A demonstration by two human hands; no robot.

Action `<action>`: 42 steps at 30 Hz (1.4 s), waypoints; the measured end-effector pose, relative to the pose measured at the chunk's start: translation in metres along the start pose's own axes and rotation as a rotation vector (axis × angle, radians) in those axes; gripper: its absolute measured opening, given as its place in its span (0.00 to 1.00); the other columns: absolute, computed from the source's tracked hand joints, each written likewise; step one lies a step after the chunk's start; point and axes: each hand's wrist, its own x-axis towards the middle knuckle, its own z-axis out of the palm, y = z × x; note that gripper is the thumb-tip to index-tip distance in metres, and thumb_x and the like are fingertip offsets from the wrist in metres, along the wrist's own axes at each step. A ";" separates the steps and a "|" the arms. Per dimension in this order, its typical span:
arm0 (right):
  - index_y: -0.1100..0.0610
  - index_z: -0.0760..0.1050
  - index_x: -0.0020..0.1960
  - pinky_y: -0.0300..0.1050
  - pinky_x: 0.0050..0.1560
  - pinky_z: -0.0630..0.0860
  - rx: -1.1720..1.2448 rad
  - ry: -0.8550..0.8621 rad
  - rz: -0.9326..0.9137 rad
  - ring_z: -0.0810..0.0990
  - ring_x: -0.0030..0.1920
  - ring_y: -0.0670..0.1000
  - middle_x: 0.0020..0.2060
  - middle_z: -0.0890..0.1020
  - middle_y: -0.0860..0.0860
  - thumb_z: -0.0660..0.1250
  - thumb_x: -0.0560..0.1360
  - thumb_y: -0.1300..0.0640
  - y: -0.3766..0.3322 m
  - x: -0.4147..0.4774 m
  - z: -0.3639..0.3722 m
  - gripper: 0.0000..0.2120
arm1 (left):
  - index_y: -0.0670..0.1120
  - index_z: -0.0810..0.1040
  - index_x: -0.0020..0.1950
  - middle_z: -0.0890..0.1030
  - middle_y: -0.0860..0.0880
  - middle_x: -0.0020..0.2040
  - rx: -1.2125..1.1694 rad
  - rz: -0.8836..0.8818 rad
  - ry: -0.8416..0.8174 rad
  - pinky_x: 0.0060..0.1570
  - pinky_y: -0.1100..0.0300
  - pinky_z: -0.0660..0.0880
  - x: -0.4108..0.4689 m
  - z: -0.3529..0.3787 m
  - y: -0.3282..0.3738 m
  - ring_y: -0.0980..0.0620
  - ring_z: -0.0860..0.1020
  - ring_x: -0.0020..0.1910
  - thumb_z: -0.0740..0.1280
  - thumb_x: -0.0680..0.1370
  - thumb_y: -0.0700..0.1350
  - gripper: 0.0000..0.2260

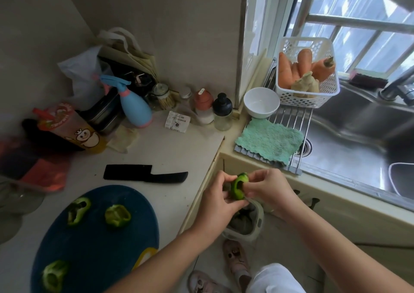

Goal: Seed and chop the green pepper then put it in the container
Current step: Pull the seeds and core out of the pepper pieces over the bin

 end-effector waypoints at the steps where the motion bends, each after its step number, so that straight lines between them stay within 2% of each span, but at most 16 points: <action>1: 0.64 0.81 0.41 0.42 0.38 0.79 0.014 -0.009 0.010 0.81 0.31 0.48 0.34 0.84 0.57 0.72 0.68 0.67 0.001 0.001 0.000 0.02 | 0.47 0.71 0.54 0.82 0.50 0.52 -0.003 -0.007 0.003 0.46 0.67 0.78 0.000 0.000 0.000 0.59 0.82 0.49 0.74 0.69 0.34 0.19; 4: 0.67 0.80 0.42 0.43 0.41 0.80 0.032 -0.034 0.025 0.81 0.33 0.50 0.36 0.84 0.59 0.71 0.68 0.68 0.003 0.002 0.002 0.03 | 0.47 0.71 0.53 0.81 0.53 0.52 -0.015 -0.030 0.002 0.43 0.70 0.77 0.001 -0.002 0.001 0.61 0.82 0.47 0.74 0.69 0.35 0.18; 6: 0.66 0.79 0.41 0.38 0.37 0.78 0.045 -0.052 0.020 0.79 0.31 0.48 0.34 0.83 0.58 0.70 0.69 0.69 0.004 0.002 0.001 0.01 | 0.49 0.71 0.52 0.79 0.56 0.53 -0.029 -0.052 -0.007 0.47 0.68 0.78 0.003 -0.004 0.001 0.59 0.82 0.49 0.74 0.69 0.36 0.18; 8: 0.64 0.78 0.38 0.34 0.33 0.76 0.091 -0.067 0.010 0.78 0.28 0.45 0.32 0.81 0.56 0.70 0.70 0.69 0.005 0.002 0.000 0.03 | 0.49 0.71 0.53 0.79 0.54 0.54 -0.074 -0.097 -0.016 0.52 0.63 0.78 0.006 -0.008 -0.001 0.56 0.81 0.52 0.74 0.69 0.37 0.18; 10: 0.63 0.78 0.38 0.31 0.31 0.75 0.161 -0.071 0.000 0.78 0.26 0.43 0.30 0.80 0.54 0.69 0.71 0.68 0.007 0.002 -0.001 0.05 | 0.46 0.72 0.55 0.81 0.48 0.56 -0.262 -0.182 -0.031 0.55 0.58 0.78 0.009 -0.011 -0.003 0.52 0.81 0.54 0.72 0.71 0.36 0.17; 13: 0.63 0.78 0.39 0.32 0.32 0.76 0.234 -0.071 -0.013 0.80 0.29 0.44 0.31 0.82 0.54 0.69 0.72 0.67 0.010 0.004 -0.003 0.03 | 0.39 0.71 0.61 0.79 0.39 0.59 -0.702 -0.305 -0.058 0.53 0.57 0.79 0.012 -0.011 -0.002 0.44 0.80 0.56 0.67 0.73 0.31 0.18; 16: 0.63 0.79 0.41 0.32 0.33 0.77 0.229 -0.022 -0.005 0.79 0.32 0.48 0.33 0.82 0.55 0.69 0.73 0.66 0.017 0.009 -0.007 0.02 | 0.36 0.70 0.62 0.79 0.37 0.57 -0.919 -0.351 -0.068 0.51 0.56 0.79 0.015 -0.014 -0.003 0.42 0.81 0.53 0.67 0.70 0.32 0.21; 19: 0.59 0.81 0.42 0.31 0.32 0.76 -0.057 0.029 -0.052 0.82 0.32 0.47 0.34 0.84 0.54 0.69 0.74 0.62 0.033 0.020 -0.009 0.03 | 0.36 0.70 0.62 0.81 0.38 0.53 -0.923 -0.379 -0.080 0.51 0.55 0.79 0.016 -0.019 -0.004 0.43 0.82 0.50 0.68 0.68 0.34 0.22; 22: 0.53 0.78 0.33 0.37 0.33 0.75 -0.392 0.084 -0.161 0.80 0.30 0.46 0.28 0.82 0.49 0.70 0.74 0.58 0.051 0.036 -0.006 0.11 | 0.35 0.70 0.63 0.81 0.37 0.55 -0.924 -0.420 -0.086 0.52 0.54 0.79 0.017 -0.022 -0.007 0.42 0.82 0.51 0.67 0.70 0.35 0.22; 25: 0.50 0.76 0.36 0.43 0.39 0.74 -0.584 0.131 -0.203 0.80 0.38 0.49 0.32 0.80 0.47 0.71 0.68 0.65 0.058 0.043 -0.003 0.10 | 0.33 0.70 0.63 0.80 0.35 0.55 -0.946 -0.457 -0.094 0.50 0.54 0.80 0.017 -0.024 -0.010 0.41 0.82 0.51 0.66 0.73 0.36 0.20; 28: 0.51 0.78 0.40 0.44 0.43 0.76 -0.593 0.120 -0.198 0.81 0.42 0.50 0.35 0.81 0.47 0.66 0.68 0.68 0.063 0.049 -0.001 0.13 | 0.33 0.71 0.62 0.79 0.34 0.56 -0.937 -0.495 -0.091 0.47 0.55 0.81 0.016 -0.025 -0.014 0.42 0.82 0.50 0.66 0.73 0.37 0.18; 32: 0.54 0.84 0.45 0.46 0.48 0.77 -0.634 0.047 -0.159 0.82 0.45 0.52 0.41 0.85 0.52 0.70 0.73 0.56 0.067 0.052 -0.001 0.05 | 0.34 0.72 0.61 0.79 0.34 0.57 -0.907 -0.519 -0.082 0.48 0.55 0.81 0.016 -0.025 -0.018 0.42 0.82 0.50 0.66 0.74 0.37 0.16; 34: 0.54 0.83 0.42 0.43 0.44 0.74 -0.653 0.059 -0.187 0.81 0.45 0.52 0.41 0.84 0.51 0.70 0.71 0.59 0.067 0.051 -0.002 0.03 | 0.35 0.72 0.61 0.79 0.34 0.56 -0.890 -0.526 -0.082 0.48 0.54 0.81 0.016 -0.026 -0.020 0.41 0.82 0.52 0.66 0.74 0.37 0.16; 37: 0.53 0.81 0.42 0.42 0.43 0.72 -0.630 0.090 -0.212 0.81 0.46 0.52 0.41 0.83 0.49 0.68 0.68 0.66 0.068 0.051 -0.002 0.09 | 0.35 0.73 0.60 0.81 0.35 0.55 -0.862 -0.536 -0.085 0.50 0.53 0.80 0.016 -0.027 -0.022 0.41 0.81 0.53 0.67 0.73 0.37 0.16; 39: 0.54 0.81 0.48 0.42 0.49 0.76 -0.607 0.076 -0.228 0.81 0.50 0.51 0.45 0.84 0.49 0.63 0.68 0.70 0.069 0.052 -0.002 0.15 | 0.35 0.73 0.60 0.81 0.36 0.54 -0.842 -0.540 -0.088 0.51 0.53 0.79 0.016 -0.026 -0.023 0.41 0.81 0.53 0.67 0.74 0.37 0.15; 42: 0.54 0.81 0.55 0.42 0.56 0.76 -0.511 -0.004 -0.240 0.81 0.51 0.47 0.50 0.84 0.47 0.63 0.75 0.64 0.064 0.051 -0.005 0.13 | 0.35 0.73 0.60 0.81 0.36 0.54 -0.790 -0.537 -0.077 0.51 0.54 0.80 0.016 -0.025 -0.025 0.42 0.82 0.52 0.66 0.75 0.36 0.15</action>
